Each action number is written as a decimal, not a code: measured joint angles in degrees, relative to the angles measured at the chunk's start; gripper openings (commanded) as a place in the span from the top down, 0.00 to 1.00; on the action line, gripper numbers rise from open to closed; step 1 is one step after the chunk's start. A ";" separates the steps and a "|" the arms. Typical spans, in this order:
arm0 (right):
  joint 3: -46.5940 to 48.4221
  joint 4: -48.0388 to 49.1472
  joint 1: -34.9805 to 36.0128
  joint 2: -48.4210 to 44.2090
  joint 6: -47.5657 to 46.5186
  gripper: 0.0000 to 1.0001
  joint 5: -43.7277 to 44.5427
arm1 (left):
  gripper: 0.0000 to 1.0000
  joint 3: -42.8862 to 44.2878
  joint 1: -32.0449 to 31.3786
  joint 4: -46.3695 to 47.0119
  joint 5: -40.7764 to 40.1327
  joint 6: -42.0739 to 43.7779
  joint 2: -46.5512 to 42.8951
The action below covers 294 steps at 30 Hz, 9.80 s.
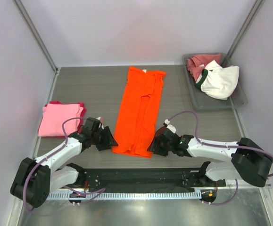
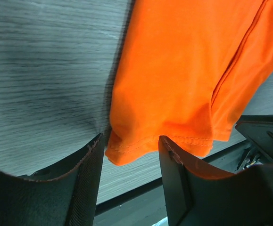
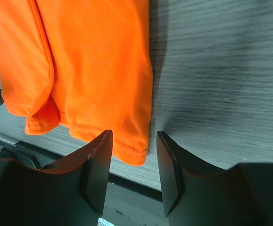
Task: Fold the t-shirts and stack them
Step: Fold the tshirt
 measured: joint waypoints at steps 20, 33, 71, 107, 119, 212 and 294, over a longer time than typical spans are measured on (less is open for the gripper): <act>-3.48 4.57 0.68 0.61 1.55 0.99 -1.44 | 0.41 -1.18 0.00 2.69 0.22 -1.64 0.66; -4.57 4.24 0.76 -1.03 1.44 0.99 -0.72 | 0.43 -2.38 0.09 4.74 1.46 -2.40 2.23; 5.70 -7.41 -11.85 -8.09 -9.66 0.99 2.82 | 1.00 11.96 1.20 4.52 7.85 -5.92 9.01; 53.42 -6.45 -36.13 42.03 -28.70 0.99 -6.34 | 0.95 64.74 9.20 6.29 7.96 -4.42 59.14; 56.54 -5.11 -36.65 44.28 -30.36 0.27 -1.95 | 0.00 64.94 10.86 4.20 4.59 -1.05 59.32; 11.67 25.70 -31.98 23.39 -28.81 0.75 -9.46 | 0.22 23.21 4.79 15.96 -6.34 6.14 30.10; 7.54 -14.82 -29.88 -21.27 -28.76 0.99 -15.56 | 1.00 10.69 -7.48 -3.08 1.01 -6.69 -10.12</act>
